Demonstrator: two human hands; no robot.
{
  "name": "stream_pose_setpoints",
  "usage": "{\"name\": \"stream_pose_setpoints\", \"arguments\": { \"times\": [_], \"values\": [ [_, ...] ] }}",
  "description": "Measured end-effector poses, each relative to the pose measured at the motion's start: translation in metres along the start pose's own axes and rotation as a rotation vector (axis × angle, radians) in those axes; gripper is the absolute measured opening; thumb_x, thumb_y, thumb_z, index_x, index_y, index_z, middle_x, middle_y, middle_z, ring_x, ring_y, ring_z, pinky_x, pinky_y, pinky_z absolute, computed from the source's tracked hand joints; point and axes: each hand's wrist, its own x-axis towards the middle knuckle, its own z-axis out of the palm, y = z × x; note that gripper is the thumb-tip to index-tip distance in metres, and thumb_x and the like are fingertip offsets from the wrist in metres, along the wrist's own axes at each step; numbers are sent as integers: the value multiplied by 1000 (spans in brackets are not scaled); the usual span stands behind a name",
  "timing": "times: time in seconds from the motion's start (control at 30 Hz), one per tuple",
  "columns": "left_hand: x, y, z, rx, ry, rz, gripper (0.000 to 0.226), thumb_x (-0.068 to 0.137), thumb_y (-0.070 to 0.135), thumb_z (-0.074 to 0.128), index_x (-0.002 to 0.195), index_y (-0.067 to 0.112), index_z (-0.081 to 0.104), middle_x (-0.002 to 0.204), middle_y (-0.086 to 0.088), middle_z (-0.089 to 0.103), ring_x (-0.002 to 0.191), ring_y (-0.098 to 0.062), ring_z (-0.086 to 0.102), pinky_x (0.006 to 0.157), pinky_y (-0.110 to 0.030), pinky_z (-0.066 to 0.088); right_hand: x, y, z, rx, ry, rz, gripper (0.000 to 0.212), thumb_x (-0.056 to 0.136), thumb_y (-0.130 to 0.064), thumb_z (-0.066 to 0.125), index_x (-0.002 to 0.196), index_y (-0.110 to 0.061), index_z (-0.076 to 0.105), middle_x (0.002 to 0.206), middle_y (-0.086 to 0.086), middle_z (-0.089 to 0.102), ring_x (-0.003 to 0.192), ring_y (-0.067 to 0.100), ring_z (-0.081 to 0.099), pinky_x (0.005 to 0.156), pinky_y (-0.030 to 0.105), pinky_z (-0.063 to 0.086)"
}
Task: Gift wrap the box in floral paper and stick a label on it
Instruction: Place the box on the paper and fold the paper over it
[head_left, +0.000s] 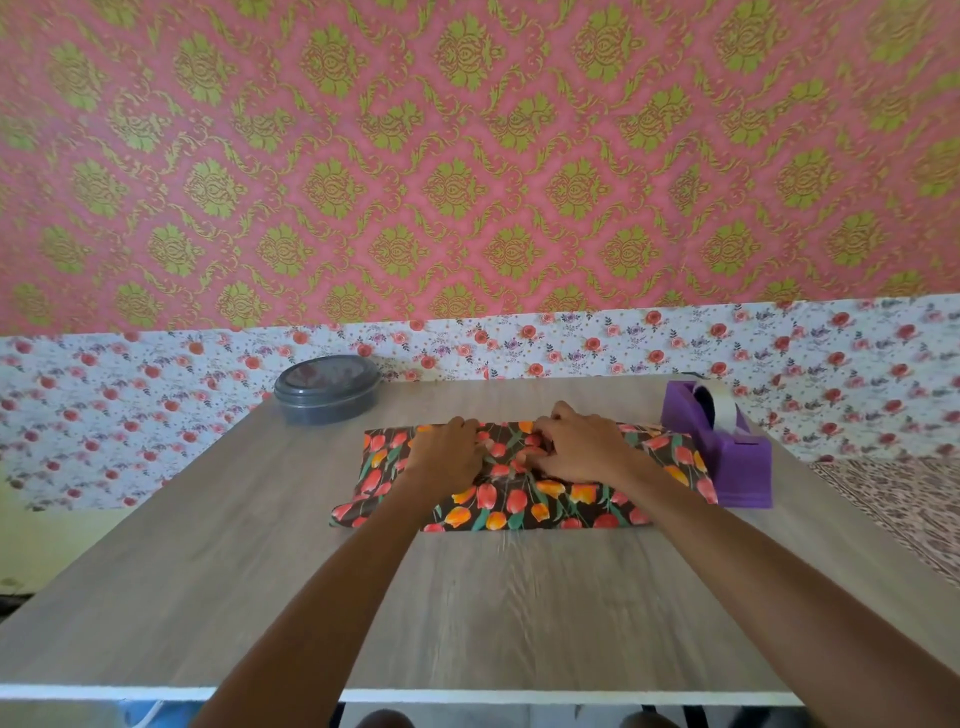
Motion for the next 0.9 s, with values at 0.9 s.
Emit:
{"name": "stream_pose_setpoints", "arguments": {
  "times": [0.9],
  "values": [
    [-21, 1, 16, -196, 131, -55, 77, 97, 62, 4, 156, 12, 16, 162, -6, 18, 151, -21, 11, 122, -48, 8, 12, -3, 19, -84, 321, 130, 55, 99, -56, 28, 119, -14, 58, 108, 3, 66, 103, 24, 61, 99, 49, 35]
  ]
}}
